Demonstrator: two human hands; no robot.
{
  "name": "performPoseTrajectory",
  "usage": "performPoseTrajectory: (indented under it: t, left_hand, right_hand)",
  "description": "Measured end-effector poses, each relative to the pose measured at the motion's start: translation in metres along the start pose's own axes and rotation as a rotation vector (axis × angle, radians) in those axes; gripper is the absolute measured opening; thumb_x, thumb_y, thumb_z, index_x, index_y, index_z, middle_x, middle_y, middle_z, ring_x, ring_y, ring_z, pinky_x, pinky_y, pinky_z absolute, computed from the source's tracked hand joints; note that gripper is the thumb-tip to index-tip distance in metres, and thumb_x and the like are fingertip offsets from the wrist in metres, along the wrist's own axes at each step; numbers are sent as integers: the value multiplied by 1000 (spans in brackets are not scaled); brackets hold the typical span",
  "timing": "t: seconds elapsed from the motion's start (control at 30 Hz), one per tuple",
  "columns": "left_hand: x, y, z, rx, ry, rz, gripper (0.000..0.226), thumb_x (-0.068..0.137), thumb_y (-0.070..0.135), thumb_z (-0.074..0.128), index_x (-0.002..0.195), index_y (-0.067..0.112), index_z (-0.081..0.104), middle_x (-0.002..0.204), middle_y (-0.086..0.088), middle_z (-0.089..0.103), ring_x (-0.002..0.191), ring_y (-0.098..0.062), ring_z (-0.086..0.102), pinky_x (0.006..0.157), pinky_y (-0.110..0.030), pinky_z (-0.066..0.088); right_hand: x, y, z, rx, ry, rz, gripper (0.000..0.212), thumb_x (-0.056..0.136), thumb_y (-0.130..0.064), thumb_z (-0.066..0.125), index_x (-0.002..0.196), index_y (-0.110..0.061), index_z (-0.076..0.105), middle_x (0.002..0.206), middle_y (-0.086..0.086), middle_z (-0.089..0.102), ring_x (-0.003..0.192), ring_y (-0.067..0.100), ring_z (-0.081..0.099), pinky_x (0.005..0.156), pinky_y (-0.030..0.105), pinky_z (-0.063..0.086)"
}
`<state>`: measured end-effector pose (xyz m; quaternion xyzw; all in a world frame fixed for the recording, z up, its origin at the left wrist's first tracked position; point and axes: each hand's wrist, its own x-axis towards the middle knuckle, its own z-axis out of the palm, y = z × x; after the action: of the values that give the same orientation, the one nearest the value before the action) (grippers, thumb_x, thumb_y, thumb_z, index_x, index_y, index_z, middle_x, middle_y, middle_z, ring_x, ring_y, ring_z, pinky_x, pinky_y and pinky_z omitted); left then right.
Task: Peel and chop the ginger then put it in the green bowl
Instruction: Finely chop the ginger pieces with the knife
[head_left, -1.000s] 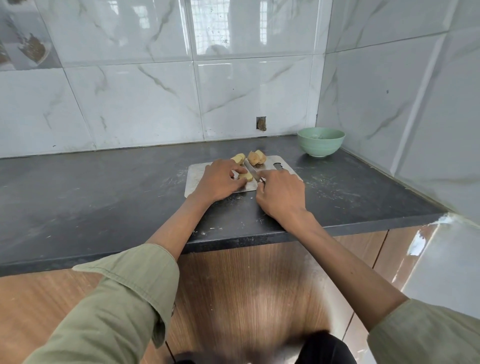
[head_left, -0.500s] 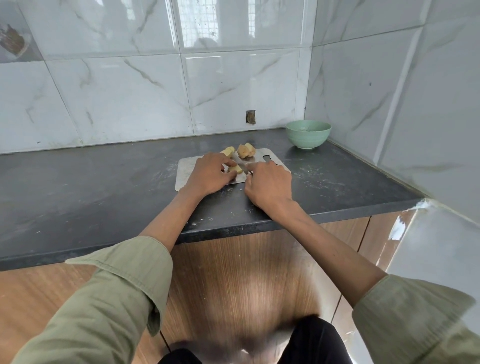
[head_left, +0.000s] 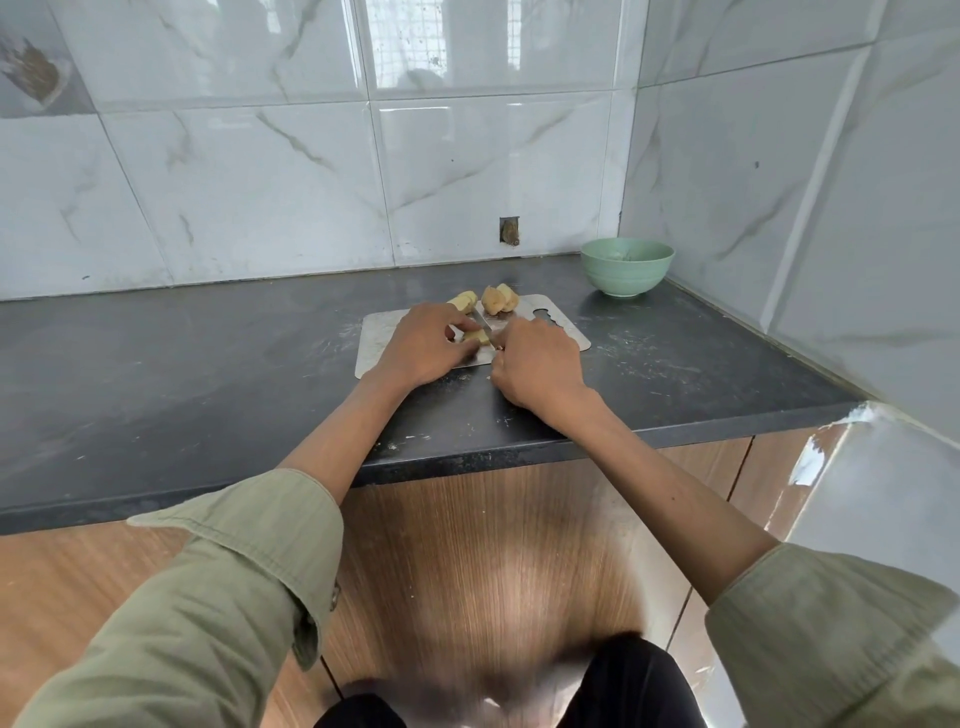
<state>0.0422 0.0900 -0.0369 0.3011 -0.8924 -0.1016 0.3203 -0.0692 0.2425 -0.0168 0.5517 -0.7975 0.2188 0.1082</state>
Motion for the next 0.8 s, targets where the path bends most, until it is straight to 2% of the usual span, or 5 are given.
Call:
performPoseTrajectory:
  t: [0.3,0.47,0.63,0.73,0.8]
  left_hand:
    - [-2,2,-2,-37,-3,-14,24,88,36,76,108,25,81,106,9,76,85,-12,64,84,-39,54]
    - [-2,2,-4,-46,-17,-36,25,88,37,76,110,27,80,108,10,76,86,-11,65,85,-38,54]
    - [-3,2,-6,-117,-7,-104,24,86,34,79,109,27,81,110,14,76,92,-5,67,86,-26,51]
    - [-2,2,-7,-130,-2,-140,25,83,34,82,106,25,82,104,14,76,88,-1,67,76,-12,44]
    - [-3,4,-7,-151,10,-160,24,82,33,84,104,23,83,99,12,77,88,-3,68,78,-17,47]
  right_hand:
    - [2,7,3,115,-18,45,35,94,-29,58,124,-15,67,119,14,63,111,36,62,84,39,47]
    - [-4,13,7,199,3,91,39,90,-36,56,125,-33,72,114,5,69,111,30,63,79,35,45]
    - [-6,14,8,195,75,90,38,90,-34,54,124,-32,73,115,5,69,111,28,62,80,35,45]
    - [-7,12,10,173,89,64,38,89,-33,53,120,-31,74,109,7,71,104,31,65,76,35,47]
    - [-7,11,10,164,87,60,38,89,-33,53,121,-30,74,110,8,71,103,33,66,79,36,50]
